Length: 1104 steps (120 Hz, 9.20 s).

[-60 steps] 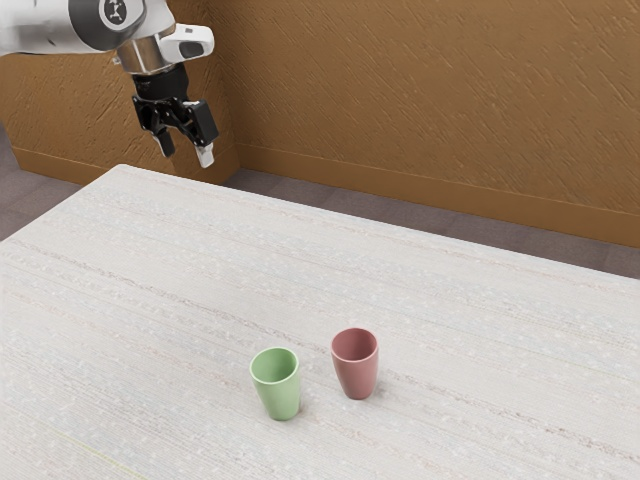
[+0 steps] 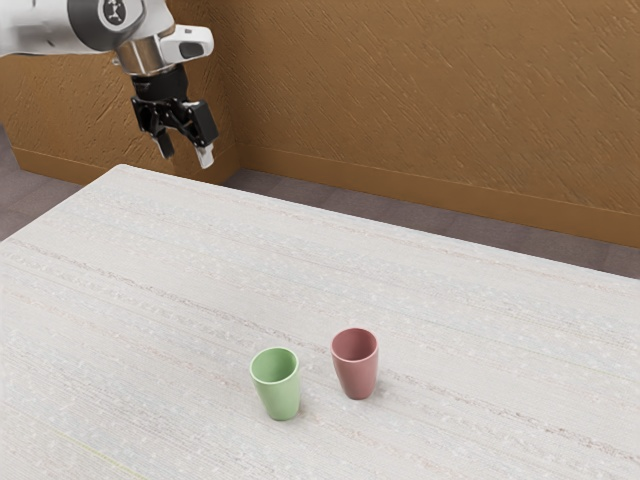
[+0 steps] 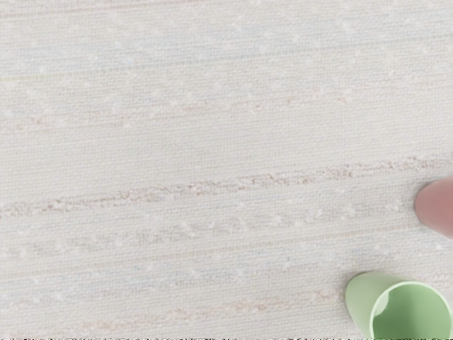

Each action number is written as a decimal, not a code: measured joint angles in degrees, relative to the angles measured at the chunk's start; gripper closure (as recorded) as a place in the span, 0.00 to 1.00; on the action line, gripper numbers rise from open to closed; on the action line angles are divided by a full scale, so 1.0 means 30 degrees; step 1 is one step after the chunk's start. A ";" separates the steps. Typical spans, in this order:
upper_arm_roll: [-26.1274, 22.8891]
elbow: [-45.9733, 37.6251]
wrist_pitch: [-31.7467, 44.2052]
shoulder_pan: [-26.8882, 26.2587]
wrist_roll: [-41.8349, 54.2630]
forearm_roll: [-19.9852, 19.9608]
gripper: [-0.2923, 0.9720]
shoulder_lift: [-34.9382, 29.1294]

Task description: Place the left cup onto the right cup

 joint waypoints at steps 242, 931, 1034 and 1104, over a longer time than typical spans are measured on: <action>-0.4231 -1.4415 0.8922 -0.0661 -0.2502 -0.0520 0.23 -0.3412; -0.5481 -0.6124 0.9769 -0.1620 -0.2417 -0.0901 0.83 0.3828; -0.5511 -0.6158 0.9270 -0.1619 -0.2121 -0.1129 0.25 0.2409; -0.4320 -0.4715 0.6021 -0.1471 -0.2059 -0.1036 0.23 0.0677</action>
